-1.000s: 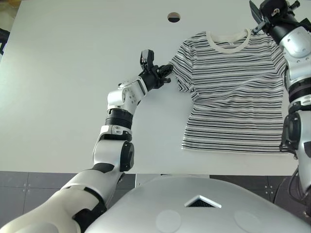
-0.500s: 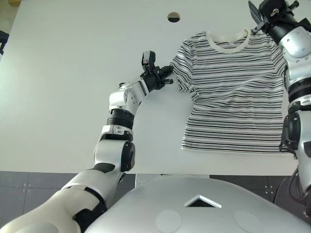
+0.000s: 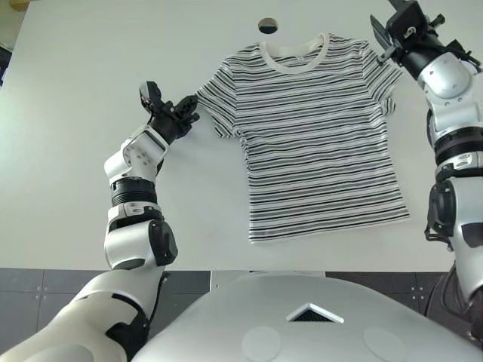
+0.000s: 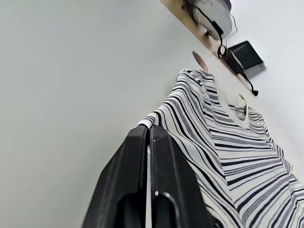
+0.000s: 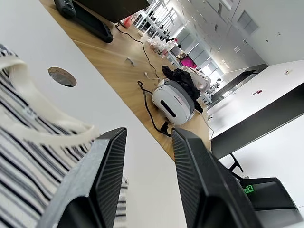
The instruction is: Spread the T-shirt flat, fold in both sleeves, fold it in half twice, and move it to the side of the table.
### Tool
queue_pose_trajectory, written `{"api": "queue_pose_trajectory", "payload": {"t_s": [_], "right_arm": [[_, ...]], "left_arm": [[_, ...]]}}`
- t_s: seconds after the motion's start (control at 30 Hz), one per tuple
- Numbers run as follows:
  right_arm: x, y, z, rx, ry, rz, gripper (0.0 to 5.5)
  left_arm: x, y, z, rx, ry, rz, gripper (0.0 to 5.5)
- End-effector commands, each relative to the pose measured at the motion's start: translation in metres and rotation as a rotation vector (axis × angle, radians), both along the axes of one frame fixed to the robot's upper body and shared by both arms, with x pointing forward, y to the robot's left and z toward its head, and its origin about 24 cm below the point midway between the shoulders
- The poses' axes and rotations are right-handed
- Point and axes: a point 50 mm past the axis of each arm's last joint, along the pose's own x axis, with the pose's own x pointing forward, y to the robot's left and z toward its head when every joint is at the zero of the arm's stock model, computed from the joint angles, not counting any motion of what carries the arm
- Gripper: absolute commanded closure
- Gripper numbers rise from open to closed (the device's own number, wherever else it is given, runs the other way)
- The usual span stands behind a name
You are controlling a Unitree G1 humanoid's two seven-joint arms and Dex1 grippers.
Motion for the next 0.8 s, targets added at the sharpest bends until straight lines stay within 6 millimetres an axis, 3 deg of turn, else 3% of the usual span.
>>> {"api": "queue_pose_trajectory", "payload": {"t_s": [0.03, 0.13, 0.53, 0.8], "right_arm": [[-0.002, 0.001, -0.001, 0.000, 0.004, 0.016, 3.74], [-0.002, 0.002, -0.002, 0.001, 0.004, 0.019, 3.74], [-0.003, 0.003, -0.003, 0.002, 0.004, 0.030, 3.74], [-0.004, -0.003, -0.009, 0.006, 0.037, -0.008, 3.74]], "left_arm": [[0.004, 0.022, 0.013, 0.020, -0.025, 0.060, 5.38], [0.006, 0.017, 0.017, 0.016, -0.042, 0.042, 5.38], [0.014, -0.043, 0.051, -0.031, -0.151, -0.136, 5.38], [0.017, -0.083, 0.053, -0.069, -0.149, -0.219, 5.38]]}}
